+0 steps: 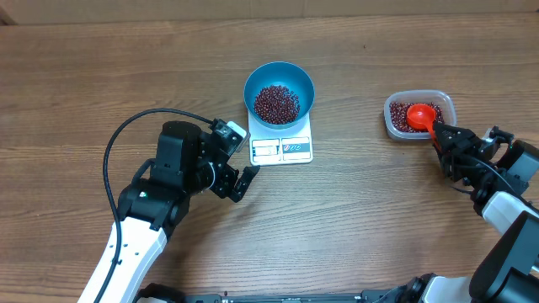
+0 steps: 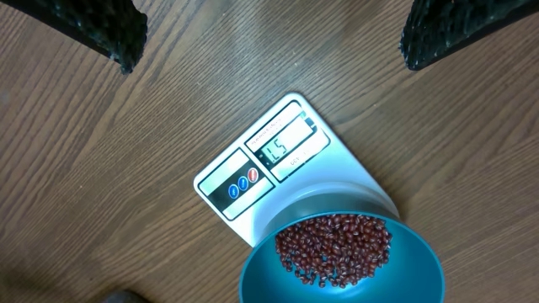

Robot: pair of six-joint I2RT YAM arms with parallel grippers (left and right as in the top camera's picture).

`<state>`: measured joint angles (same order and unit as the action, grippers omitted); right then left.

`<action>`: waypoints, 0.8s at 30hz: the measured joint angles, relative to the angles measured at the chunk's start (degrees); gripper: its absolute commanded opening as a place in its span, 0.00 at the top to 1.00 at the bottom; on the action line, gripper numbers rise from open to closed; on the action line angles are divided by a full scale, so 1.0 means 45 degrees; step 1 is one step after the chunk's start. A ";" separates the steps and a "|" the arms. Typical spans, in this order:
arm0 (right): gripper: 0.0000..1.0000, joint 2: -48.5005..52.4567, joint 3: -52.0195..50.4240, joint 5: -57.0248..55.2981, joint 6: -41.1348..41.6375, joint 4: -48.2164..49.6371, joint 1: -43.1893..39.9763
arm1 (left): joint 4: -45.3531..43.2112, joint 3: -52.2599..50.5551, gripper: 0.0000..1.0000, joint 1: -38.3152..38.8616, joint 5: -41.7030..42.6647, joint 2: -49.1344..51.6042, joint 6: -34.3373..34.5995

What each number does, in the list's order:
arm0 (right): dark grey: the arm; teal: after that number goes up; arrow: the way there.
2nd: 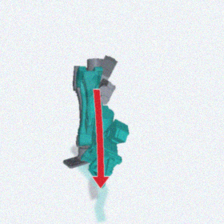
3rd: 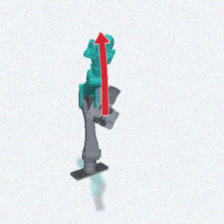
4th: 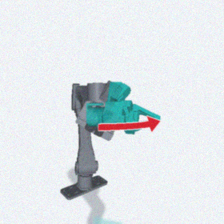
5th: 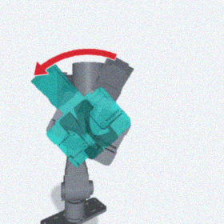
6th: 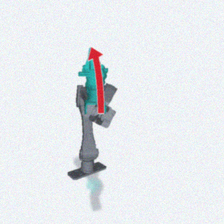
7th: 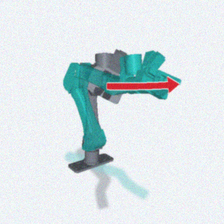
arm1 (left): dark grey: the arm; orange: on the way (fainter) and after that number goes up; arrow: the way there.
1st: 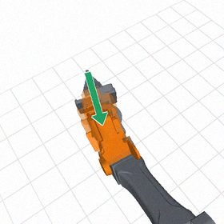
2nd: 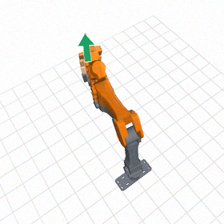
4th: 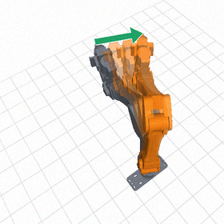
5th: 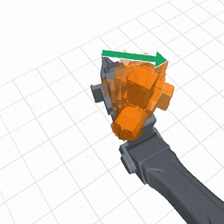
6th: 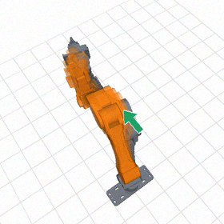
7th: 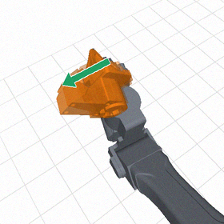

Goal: Scoop item into bowl and weigh 150g on scale
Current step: 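Push the scoop into the beans with the right gripper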

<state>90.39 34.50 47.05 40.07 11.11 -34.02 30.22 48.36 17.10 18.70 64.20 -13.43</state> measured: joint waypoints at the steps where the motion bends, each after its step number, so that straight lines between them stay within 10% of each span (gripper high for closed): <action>1: 0.44 0.0000 0.0000 -0.0015 0.0019 0.0000 0.0000 | 0.0000 0.0000 0.00 0.0000 0.0000 0.0000 0.0000; 24: 0.65 0.0000 0.0000 0.0529 0.0656 0.0738 0.0243 | 0.0000 0.0000 0.00 0.0000 0.0000 0.0000 0.0000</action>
<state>90.39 34.50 49.43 43.03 14.44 -32.93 30.22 48.36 17.10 18.70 64.20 -13.43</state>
